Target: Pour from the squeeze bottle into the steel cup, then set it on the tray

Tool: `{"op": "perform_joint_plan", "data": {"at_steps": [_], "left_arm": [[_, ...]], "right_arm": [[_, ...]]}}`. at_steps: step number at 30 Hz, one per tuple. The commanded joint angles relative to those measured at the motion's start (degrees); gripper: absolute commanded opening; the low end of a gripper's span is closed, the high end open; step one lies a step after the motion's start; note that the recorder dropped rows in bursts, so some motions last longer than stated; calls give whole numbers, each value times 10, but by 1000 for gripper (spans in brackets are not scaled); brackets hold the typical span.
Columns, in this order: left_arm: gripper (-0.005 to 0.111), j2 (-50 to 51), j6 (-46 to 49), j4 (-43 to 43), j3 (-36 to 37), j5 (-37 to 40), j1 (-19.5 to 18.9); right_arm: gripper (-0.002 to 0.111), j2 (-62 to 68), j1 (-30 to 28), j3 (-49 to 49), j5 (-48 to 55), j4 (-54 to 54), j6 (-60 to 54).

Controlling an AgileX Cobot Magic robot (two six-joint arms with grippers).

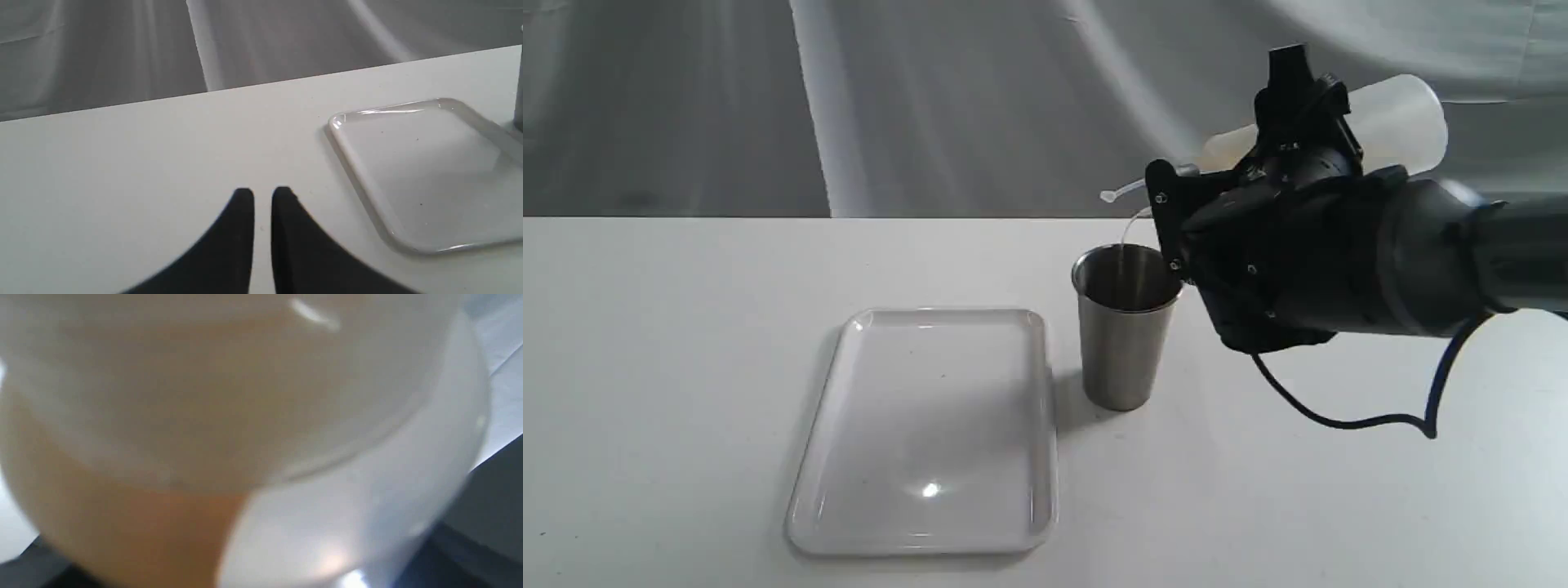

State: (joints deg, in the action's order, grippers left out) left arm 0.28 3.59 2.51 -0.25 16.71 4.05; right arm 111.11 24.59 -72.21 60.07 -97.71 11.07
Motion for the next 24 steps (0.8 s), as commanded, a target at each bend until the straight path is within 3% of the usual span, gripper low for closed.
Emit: {"op": "perform_joint_plan", "data": {"at_steps": [1,24], "left_arm": [[8,-3,-1,0,3,-4,2],[8,-3,-1,0,3,-4,2]], "right_arm": [[43,-7,0,-6,17,-22,-31],[43,-7,0,-6,24,-22,-128]]}}
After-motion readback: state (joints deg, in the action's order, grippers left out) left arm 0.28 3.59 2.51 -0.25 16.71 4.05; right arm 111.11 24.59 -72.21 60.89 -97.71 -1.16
